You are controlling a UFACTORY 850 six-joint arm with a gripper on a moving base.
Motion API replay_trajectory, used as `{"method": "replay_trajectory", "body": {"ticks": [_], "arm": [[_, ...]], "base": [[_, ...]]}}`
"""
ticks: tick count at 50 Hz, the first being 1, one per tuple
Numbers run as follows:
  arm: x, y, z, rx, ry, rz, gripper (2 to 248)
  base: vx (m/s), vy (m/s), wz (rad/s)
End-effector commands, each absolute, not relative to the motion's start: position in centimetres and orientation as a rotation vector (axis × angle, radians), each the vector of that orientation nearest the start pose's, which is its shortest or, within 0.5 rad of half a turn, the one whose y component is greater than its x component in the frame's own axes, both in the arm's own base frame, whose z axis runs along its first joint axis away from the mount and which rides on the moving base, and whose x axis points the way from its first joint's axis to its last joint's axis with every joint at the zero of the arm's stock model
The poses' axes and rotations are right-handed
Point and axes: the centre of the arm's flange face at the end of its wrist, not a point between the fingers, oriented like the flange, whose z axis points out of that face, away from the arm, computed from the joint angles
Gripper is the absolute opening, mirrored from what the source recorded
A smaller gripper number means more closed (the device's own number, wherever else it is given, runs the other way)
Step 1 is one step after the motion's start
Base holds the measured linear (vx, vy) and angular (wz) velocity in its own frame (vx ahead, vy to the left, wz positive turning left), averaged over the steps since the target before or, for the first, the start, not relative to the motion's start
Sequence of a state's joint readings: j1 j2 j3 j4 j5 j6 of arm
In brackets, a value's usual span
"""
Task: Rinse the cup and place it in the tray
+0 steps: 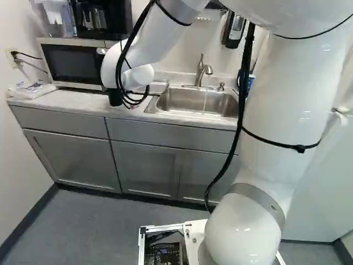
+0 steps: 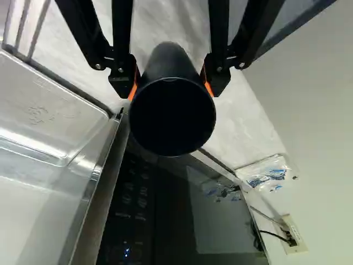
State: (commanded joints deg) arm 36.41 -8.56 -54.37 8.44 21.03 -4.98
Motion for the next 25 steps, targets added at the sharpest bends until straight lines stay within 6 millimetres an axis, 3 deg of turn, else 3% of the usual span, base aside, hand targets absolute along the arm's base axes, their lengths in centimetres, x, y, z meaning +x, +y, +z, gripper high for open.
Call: {"method": "replay_trajectory", "body": {"ticks": [25], "arm": [[45.2,28.5,55.2,-2.288,-0.564,-1.574,124]], "base": [[0.0,0.0,0.0]]}}
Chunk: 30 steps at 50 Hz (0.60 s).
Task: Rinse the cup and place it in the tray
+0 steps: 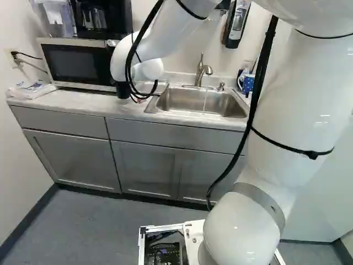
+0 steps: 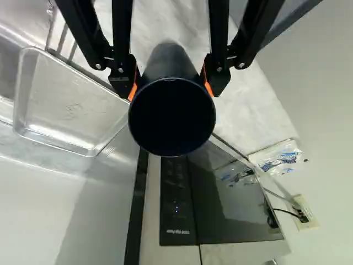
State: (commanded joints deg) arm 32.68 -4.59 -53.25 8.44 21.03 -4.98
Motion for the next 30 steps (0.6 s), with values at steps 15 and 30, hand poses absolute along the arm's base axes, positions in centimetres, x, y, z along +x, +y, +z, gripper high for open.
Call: {"method": "replay_trajectory", "body": {"ticks": [15,30], "arm": [[46.1,26.3,56.6,-2.29,-0.511,-1.619,124],[47.7,24.4,56.6,-2.318,-0.461,-1.641,124]], "base": [[0.0,0.0,0.0],[0.0,0.0,0.0]]}}
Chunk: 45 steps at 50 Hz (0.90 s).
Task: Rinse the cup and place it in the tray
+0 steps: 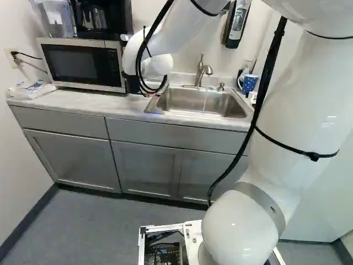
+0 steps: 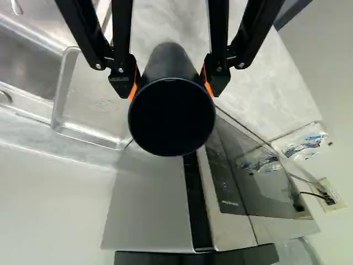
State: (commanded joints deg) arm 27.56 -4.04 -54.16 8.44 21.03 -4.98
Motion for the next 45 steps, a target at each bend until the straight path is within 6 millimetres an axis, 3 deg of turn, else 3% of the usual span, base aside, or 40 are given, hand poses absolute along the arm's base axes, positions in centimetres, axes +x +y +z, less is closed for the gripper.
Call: {"method": "replay_trajectory", "body": {"ticks": [45], "arm": [[53.2,18.5,56.5,-2.395,-0.306,-1.706,124]], "base": [[0.0,0.0,0.0]]}}
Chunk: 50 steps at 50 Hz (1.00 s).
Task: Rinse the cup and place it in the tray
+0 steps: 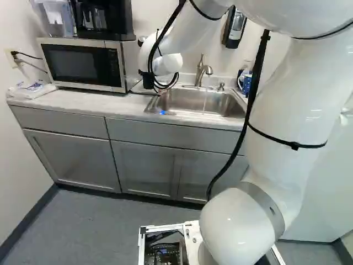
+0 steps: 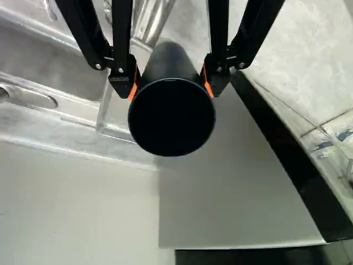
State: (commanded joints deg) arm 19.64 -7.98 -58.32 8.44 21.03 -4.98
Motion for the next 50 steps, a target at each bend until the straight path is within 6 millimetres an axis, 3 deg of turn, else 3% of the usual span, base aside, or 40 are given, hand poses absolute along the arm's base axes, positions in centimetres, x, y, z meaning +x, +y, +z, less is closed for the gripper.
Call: {"method": "replay_trajectory", "body": {"ticks": [50], "arm": [[56.4,10.9,56.4,-2.468,-0.137,-1.767,124]], "base": [[0.0,0.0,0.0]]}}
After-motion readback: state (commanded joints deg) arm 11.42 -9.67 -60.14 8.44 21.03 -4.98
